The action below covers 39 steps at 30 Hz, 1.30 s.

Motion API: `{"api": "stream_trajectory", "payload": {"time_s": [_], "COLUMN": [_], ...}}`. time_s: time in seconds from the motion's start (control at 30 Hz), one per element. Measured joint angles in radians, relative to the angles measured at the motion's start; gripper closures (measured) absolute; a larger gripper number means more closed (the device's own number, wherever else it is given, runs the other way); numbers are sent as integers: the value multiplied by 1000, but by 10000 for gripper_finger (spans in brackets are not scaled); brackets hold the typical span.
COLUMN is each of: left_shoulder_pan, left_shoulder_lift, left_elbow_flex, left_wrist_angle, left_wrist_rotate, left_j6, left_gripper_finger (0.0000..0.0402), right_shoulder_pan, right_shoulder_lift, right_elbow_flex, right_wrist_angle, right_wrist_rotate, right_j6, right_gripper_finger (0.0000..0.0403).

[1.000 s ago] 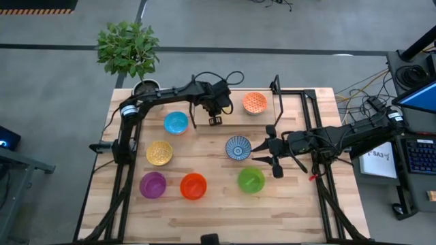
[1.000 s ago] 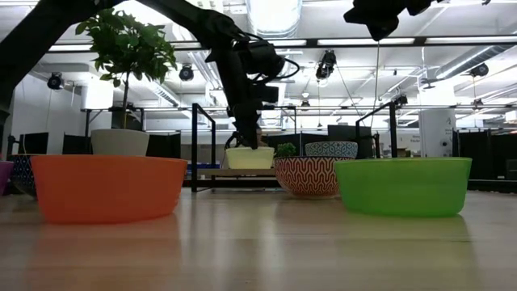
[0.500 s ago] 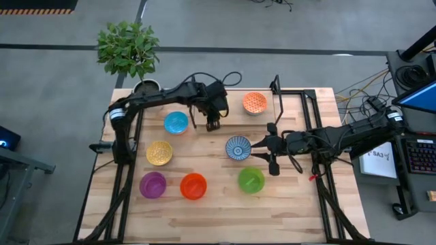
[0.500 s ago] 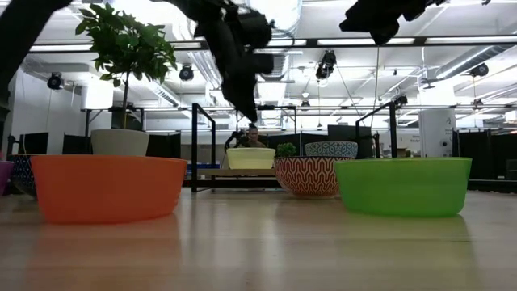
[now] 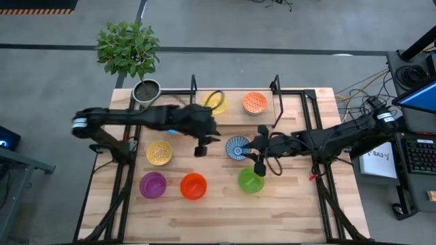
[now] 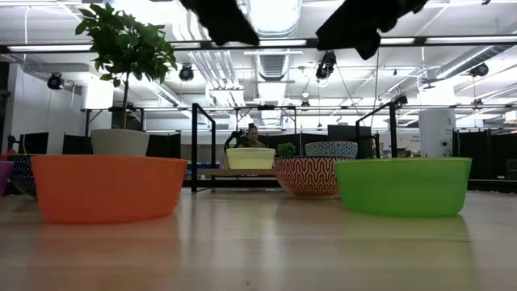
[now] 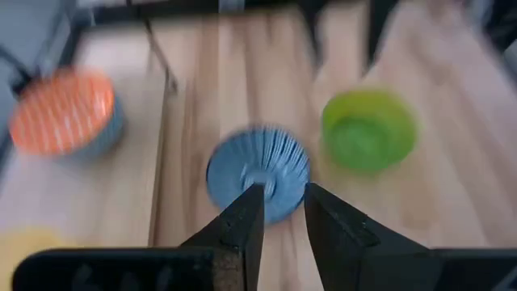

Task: Place and stack bowls onto a shelf
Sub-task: Stack the blue patterned bowl on top of the orange patterned bowl on the shelf

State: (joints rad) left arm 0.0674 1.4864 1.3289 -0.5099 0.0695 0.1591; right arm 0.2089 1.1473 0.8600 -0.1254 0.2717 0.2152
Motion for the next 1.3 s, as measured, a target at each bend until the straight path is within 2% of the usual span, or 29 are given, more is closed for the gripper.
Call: {"api": "stream_trajectory", "payload": {"time_s": [0.2, 0.4, 0.57, 0.67, 0.87, 1.07, 1.17, 1.3], "left_shoulder_pan": [-41, -43, -43, -40, -39, -40, -40, -40], "left_shoulder_lift": [-211, -390, -518, -583, -701, -787, -808, -818], "left_elbow_flex": [-179, -355, -510, -586, -611, -630, -637, -637], "left_wrist_angle": [192, 284, 404, 466, 444, 410, 393, 387], "left_wrist_rotate": [-5, -8, -8, -11, -110, -113, -113, -113], "left_j6": [12, -10, -40, -39, -35, -36, -36, -36], "left_gripper_finger": [327, 327, 327, 327, 327, 327, 327, 327], "right_shoulder_pan": [0, -13, -40, -52, -64, -81, -93, -105], "right_shoulder_lift": [149, 321, 458, 526, 620, 666, 679, 687], "right_elbow_flex": [156, 317, 396, 424, 458, 466, 465, 465], "right_wrist_angle": [-163, -416, -527, -537, -551, -547, -544, -545], "right_wrist_rotate": [0, -5, -69, -108, -123, -115, -114, -115], "right_j6": [35, 107, 137, 141, 144, 163, 168, 170], "right_gripper_finger": [275, 275, 275, 275, 275, 284, 308, 365]}}
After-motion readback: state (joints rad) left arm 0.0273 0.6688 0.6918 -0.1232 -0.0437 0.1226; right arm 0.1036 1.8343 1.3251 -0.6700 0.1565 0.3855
